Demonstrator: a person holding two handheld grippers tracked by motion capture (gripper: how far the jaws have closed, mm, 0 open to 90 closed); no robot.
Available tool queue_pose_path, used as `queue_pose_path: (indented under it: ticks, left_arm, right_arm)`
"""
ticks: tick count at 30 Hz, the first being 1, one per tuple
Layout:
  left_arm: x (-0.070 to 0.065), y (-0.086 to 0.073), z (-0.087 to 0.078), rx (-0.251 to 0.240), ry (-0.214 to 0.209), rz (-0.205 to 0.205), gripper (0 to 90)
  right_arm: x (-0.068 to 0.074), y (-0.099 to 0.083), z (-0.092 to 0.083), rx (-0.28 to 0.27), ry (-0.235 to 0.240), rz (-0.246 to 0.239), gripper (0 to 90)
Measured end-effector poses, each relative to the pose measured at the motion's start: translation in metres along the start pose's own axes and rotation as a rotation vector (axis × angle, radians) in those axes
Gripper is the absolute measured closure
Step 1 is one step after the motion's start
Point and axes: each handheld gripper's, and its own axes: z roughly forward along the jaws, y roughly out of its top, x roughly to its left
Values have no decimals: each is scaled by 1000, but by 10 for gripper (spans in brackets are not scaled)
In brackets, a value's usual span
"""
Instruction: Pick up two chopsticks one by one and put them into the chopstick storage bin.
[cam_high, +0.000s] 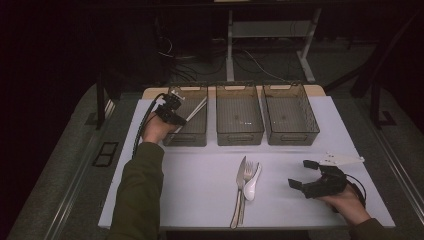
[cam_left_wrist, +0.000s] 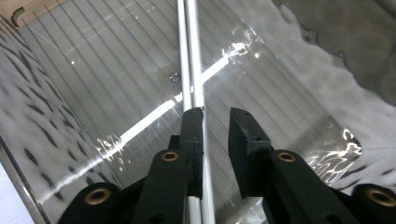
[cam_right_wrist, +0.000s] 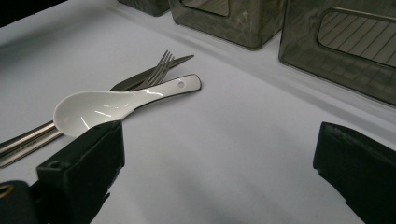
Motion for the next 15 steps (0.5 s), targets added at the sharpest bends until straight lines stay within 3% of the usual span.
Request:
queue_pose_path:
  ticks: [7, 15]
  left_arm:
    - [-1, 1, -12, -54, -12, 6, 664]
    - [-12, -1, -36, -159, -74, 18, 563]
  right_arm:
    - [0, 0, 0, 0, 0, 0, 19]
    - [-1, 0, 0, -1, 1, 1, 19]
